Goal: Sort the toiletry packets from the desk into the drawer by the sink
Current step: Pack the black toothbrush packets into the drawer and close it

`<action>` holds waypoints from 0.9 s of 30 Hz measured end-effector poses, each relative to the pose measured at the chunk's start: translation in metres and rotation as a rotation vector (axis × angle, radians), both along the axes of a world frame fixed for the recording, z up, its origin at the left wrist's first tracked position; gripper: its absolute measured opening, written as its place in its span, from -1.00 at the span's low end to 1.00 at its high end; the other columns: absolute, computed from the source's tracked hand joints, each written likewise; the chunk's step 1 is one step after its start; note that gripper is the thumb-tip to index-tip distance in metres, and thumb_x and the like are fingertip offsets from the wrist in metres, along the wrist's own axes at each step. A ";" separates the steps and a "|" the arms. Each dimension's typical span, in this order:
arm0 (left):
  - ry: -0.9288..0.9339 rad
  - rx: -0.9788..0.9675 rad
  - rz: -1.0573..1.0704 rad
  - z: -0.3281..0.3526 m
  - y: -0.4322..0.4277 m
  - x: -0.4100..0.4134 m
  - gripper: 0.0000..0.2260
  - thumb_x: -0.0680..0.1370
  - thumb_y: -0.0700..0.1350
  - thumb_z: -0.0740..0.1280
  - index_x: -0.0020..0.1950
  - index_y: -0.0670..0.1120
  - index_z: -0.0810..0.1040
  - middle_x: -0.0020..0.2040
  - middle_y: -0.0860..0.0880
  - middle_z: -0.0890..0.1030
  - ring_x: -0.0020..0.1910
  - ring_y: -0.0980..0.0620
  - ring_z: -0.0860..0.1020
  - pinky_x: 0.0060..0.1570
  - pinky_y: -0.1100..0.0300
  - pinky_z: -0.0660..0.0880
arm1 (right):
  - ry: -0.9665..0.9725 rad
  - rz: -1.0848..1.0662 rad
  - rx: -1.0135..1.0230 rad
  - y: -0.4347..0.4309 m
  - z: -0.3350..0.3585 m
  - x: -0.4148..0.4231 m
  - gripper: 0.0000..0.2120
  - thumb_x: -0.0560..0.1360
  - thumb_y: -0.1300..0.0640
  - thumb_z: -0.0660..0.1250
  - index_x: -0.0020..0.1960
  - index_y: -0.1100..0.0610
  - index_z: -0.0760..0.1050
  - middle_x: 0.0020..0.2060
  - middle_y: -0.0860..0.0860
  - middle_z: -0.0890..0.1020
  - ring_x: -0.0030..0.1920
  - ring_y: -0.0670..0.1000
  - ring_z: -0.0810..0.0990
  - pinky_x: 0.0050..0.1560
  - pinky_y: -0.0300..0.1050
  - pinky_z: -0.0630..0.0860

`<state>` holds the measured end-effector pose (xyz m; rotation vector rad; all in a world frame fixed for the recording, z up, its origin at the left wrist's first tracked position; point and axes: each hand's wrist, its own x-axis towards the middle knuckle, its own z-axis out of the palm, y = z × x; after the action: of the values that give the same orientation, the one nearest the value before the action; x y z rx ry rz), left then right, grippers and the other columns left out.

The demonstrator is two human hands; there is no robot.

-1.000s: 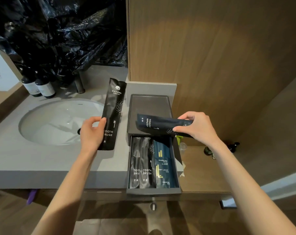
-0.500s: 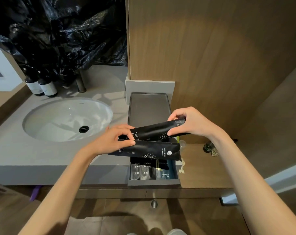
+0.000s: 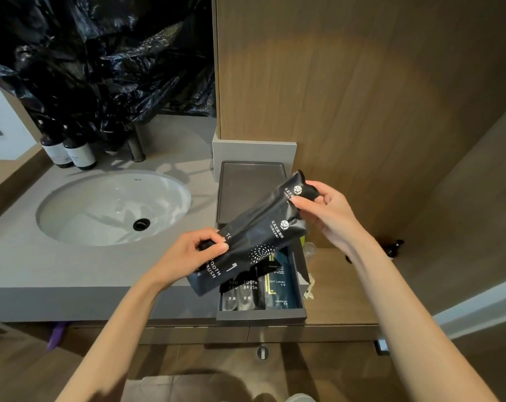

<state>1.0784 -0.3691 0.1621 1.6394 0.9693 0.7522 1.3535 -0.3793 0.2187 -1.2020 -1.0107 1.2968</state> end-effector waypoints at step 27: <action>-0.350 -0.389 0.539 -0.033 -0.018 -0.007 -0.90 0.58 -0.18 0.27 -0.13 -0.14 0.48 -0.39 0.02 0.65 -0.46 0.15 0.59 -0.45 0.32 0.52 | -0.228 0.097 -0.479 -0.019 -0.047 -0.011 -0.83 0.52 0.24 0.35 0.10 0.23 0.56 -0.32 0.01 0.59 -0.42 -0.13 0.55 -0.45 -0.33 0.52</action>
<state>1.0717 -0.3872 0.1292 0.8749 1.2215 1.0868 1.3421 -0.3987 0.1717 -1.7113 -0.9550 1.5585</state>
